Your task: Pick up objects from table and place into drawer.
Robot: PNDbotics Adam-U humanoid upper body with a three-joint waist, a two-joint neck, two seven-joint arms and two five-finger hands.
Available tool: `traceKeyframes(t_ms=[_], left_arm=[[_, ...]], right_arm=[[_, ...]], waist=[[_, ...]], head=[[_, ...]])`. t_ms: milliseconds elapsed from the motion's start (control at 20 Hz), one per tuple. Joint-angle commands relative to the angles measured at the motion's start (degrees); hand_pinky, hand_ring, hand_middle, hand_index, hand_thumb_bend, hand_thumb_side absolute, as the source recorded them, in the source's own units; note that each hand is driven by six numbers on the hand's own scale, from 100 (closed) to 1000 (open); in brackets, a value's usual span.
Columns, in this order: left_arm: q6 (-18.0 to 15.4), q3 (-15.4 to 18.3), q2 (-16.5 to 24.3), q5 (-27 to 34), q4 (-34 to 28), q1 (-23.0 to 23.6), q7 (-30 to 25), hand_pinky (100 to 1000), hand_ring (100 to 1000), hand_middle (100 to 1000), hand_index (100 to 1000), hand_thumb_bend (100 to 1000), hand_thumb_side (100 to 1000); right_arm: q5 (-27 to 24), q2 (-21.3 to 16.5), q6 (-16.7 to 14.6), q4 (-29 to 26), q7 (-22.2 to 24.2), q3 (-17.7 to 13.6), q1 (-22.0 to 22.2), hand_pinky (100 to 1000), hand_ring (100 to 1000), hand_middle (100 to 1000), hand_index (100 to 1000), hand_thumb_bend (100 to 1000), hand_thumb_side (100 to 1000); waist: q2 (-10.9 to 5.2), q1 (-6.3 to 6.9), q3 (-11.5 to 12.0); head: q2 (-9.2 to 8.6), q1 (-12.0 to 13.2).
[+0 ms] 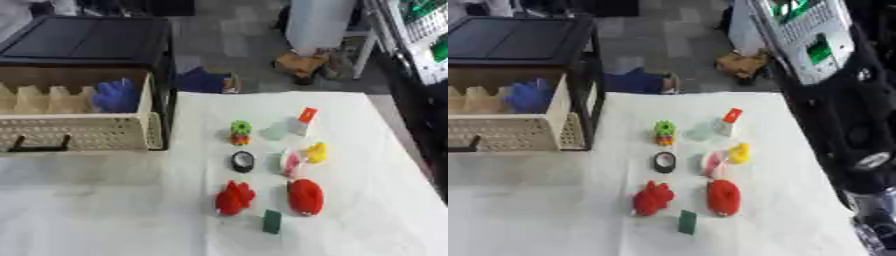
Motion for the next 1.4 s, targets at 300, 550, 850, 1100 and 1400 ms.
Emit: traceKeyframes(t_ms=[300,550,850,1100,1400], left_arm=[[-0.5,0.9,2.6,-1.3,-0.7,-0.2,0.2,100,100,100,638,294,1000],[-1.3,0.9,4.0,-4.1,-0.7,-0.7,0.0,100,100,100,646,290,1000],[-2.3,0.1,6.4,-8.5,-0.7,-1.0,-3.6,100,100,100,679,233,1000],[-4.3,-1.2,9.4,-13.4,-0.7,-0.8,-13.1,100,100,100,733,100,1000],[-8.3,-2.5,14.1,-15.7,-0.7,-1.0,-32.9,157,100,122,756,100,1000]], right_arm=[[-4.9,-7.7,-4.5,-8.8,-8.6,-4.6,8.7,627,660,650,842,100,1000],[-6.8,-9.6,-9.0,-8.9,-11.5,-6.7,14.2,629,658,642,832,100,1000],[-7.9,-9.6,-12.6,-8.9,-14.1,-9.3,20.5,638,659,639,833,100,1000],[-7.5,-8.1,-14.4,-8.9,-15.0,-11.2,24.8,640,656,635,834,100,1000],[-6.6,-8.2,-15.6,-8.9,-15.5,-12.2,27.3,649,667,643,838,100,1000]], waist=[[-0.08,1.25,-1.4],[0.2,2.01,-1.8],[0.73,2.74,-2.3],[1.15,3.26,-2.6],[1.19,3.72,-2.7]], head=[[0.51,1.6],[0.42,2.1],[0.84,2.8],[1.16,3.5],[1.42,3.7]])
